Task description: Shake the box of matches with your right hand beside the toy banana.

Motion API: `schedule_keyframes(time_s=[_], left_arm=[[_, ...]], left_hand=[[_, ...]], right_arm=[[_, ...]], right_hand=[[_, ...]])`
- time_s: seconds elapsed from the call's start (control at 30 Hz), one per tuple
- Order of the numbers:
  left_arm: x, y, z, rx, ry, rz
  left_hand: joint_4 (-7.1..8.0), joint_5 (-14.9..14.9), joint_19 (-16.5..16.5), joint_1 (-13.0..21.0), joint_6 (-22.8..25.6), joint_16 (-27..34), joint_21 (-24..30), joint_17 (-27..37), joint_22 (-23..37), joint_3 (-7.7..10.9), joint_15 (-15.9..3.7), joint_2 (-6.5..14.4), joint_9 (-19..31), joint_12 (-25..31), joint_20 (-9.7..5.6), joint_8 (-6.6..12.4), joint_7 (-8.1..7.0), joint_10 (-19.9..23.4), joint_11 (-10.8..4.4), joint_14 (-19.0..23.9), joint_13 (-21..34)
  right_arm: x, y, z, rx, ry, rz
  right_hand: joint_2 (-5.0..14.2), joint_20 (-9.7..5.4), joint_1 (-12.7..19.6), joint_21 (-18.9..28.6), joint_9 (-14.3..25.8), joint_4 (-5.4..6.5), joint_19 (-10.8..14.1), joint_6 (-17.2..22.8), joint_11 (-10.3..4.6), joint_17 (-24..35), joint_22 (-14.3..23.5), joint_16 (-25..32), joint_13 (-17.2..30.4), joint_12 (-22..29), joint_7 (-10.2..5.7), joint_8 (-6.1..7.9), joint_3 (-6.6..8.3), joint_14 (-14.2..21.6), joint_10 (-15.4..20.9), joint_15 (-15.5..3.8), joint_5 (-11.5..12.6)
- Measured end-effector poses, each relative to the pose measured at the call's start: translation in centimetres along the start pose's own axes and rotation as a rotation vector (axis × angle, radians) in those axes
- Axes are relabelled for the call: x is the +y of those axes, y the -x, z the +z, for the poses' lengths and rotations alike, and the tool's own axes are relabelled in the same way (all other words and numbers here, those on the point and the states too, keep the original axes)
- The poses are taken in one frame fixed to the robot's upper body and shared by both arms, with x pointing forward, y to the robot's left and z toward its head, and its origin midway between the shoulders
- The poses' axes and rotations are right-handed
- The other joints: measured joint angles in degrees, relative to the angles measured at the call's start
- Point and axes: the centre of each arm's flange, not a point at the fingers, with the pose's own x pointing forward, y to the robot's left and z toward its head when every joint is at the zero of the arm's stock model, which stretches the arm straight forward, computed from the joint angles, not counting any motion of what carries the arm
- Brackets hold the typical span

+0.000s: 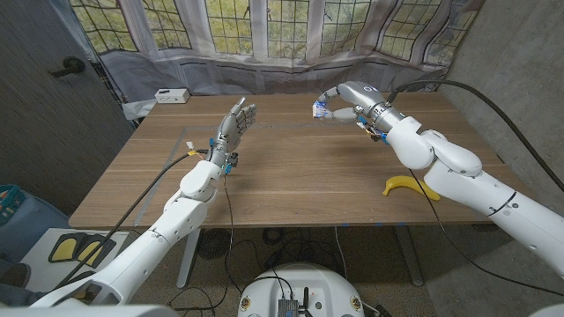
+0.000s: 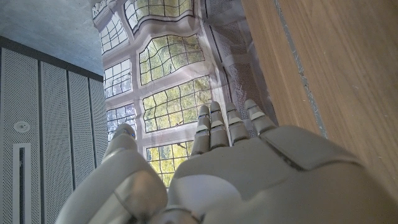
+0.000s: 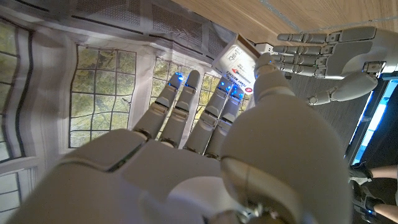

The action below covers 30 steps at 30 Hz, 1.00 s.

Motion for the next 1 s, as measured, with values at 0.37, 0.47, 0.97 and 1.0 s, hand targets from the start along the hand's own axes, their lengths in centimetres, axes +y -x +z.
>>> schedule_keyframes(time_s=[0.37,0.47,0.97,1.0], left_arm=[[0.2,0.1,0.0,-0.001,0.0,-0.001],[0.2,0.1,-0.1,0.0,0.0,-0.003],[0.4,-0.4,0.0,-0.002,0.0,-0.017],[0.4,-0.5,0.0,-0.003,0.0,-0.017]], left_hand=[[0.0,0.0,0.0,0.0,0.0,0.0,0.0,0.0,0.0,0.0,0.0,0.0,0.0,0.0,0.0,0.0,0.0,0.0,0.0,0.0,0.0],[0.0,0.0,0.0,0.0,0.0,0.0,0.0,0.0,0.0,0.0,0.0,0.0,0.0,0.0,0.0,0.0,0.0,0.0,0.0,0.0,0.0],[0.0,0.0,0.0,0.0,0.0,0.0,0.0,0.0,0.0,0.0,0.0,0.0,0.0,0.0,0.0,0.0,0.0,0.0,0.0,0.0,0.0],[0.0,0.0,0.0,0.0,0.0,0.0,0.0,0.0,0.0,0.0,0.0,0.0,0.0,0.0,0.0,0.0,0.0,0.0,0.0,0.0,0.0]], right_arm=[[0.1,0.5,-0.4,0.035,0.045,0.033],[0.1,0.8,-0.5,0.044,0.048,0.043],[0.2,2.2,-1.0,0.104,0.041,0.085],[0.2,2.4,-1.0,0.109,0.039,0.089]], right_hand=[[0.28,0.0,-0.3,0.0,0.0,0.0,0.0,0.0,0.0,0.0,0.0,0.0,0.0,-0.1,-0.01,0.0,0.0,0.0,0.0,0.0,0.3],[0.28,0.0,-0.3,0.0,0.0,0.0,0.0,0.0,0.01,0.0,0.0,0.0,0.0,-0.2,-0.01,-0.01,0.0,0.0,0.0,0.0,0.3],[0.27,0.0,-0.3,0.0,0.0,-0.01,0.0,0.0,-0.23,0.0,0.0,0.0,0.0,0.0,0.0,-0.24,-0.01,0.0,0.2,0.0,0.2],[0.27,0.0,-0.3,0.0,0.0,-0.02,0.0,0.0,-0.23,0.0,0.0,0.0,0.0,0.0,0.0,-0.24,-0.01,0.0,0.2,0.0,0.2]])
